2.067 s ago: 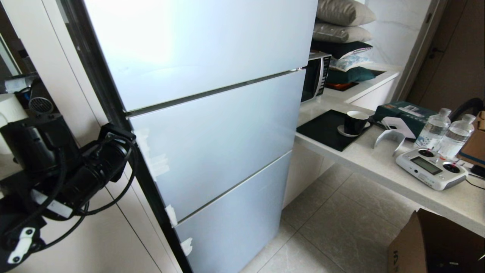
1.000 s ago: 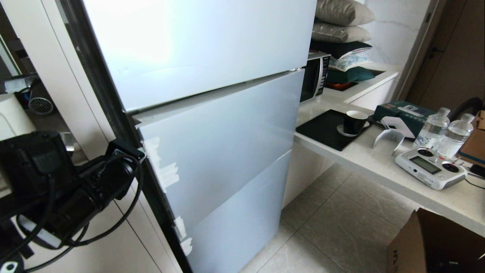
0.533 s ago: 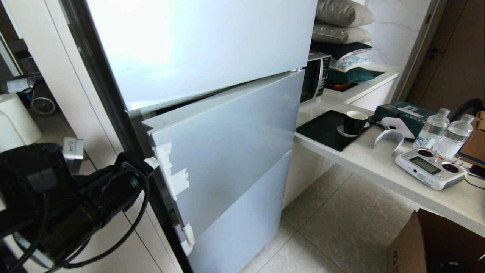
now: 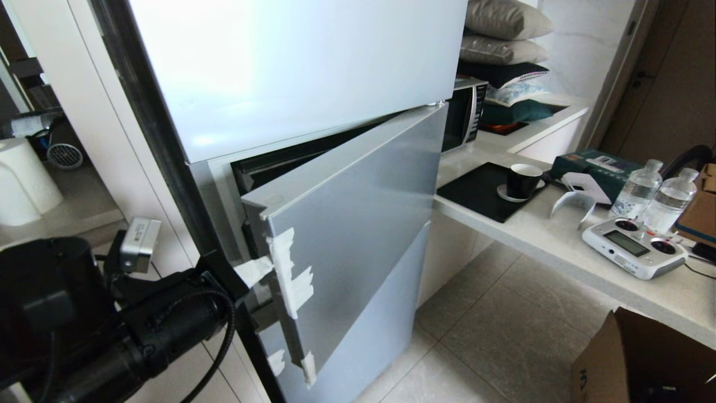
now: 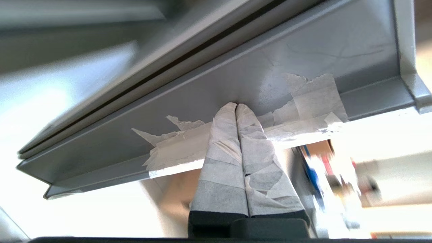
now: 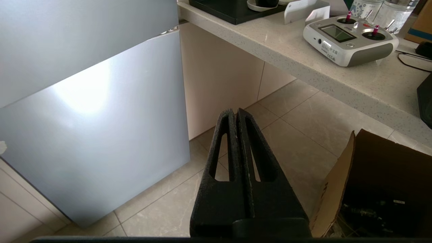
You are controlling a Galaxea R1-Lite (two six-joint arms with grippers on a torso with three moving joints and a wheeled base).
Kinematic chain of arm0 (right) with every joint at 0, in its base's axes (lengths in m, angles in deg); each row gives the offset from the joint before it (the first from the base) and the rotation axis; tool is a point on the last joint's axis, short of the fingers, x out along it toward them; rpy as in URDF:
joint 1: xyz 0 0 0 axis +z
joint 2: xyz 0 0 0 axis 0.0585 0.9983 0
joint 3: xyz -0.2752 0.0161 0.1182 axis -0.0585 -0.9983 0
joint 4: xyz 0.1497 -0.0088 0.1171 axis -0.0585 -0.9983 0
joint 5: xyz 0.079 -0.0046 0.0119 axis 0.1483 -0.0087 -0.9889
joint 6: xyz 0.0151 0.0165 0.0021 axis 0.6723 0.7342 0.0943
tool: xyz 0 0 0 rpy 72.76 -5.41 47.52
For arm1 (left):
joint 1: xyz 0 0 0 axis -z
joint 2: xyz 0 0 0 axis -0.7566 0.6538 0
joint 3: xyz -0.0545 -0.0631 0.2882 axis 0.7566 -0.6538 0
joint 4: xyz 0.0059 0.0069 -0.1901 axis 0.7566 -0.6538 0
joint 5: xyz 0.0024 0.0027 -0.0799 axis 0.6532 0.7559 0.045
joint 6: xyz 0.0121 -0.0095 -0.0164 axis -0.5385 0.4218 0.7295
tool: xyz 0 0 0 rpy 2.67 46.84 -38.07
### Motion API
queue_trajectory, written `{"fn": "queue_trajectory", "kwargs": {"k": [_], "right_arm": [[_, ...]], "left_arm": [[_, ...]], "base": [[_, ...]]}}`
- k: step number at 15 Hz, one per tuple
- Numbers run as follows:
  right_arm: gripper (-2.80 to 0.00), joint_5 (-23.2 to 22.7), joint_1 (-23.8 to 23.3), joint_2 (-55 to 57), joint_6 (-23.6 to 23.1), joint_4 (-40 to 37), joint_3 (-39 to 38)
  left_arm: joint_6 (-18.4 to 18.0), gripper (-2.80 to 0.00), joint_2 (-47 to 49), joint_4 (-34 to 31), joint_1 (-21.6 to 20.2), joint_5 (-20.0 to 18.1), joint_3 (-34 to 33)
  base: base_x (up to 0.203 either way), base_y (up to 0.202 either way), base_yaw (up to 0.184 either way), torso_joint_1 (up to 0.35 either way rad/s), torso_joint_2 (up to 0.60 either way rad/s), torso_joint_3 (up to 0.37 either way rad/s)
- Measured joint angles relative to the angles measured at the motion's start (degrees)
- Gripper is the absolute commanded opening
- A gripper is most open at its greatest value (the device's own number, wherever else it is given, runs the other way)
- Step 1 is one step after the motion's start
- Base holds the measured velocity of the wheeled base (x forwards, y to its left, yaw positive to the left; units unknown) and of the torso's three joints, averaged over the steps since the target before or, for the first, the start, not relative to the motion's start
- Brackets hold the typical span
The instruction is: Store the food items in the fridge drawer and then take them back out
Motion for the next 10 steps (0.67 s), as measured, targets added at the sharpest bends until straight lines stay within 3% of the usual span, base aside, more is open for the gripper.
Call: {"fn": "queue_trajectory", "kwargs": {"k": [3,8,10], "right_arm": [[-2.8,0.0,0.0,0.0,0.0,0.0,0.0],[-2.8,0.0,0.0,0.0,0.0,0.0,0.0],[-2.8,0.0,0.0,0.0,0.0,0.0,0.0]], "left_arm": [[0.0,-2.8,-1.4,0.1,3.0,-3.3,-1.3],[-0.3,-2.8,-6.7,-0.1,5.7,-14.2,-6.0],[-3.1,-2.8,-10.0,-0.5,5.6,-15.1,-7.0]], "base": [[0.0,0.0,0.0,0.0,0.0,0.0],[0.0,0.0,0.0,0.0,0.0,0.0],[0.0,0.0,0.0,0.0,0.0,0.0]]}}
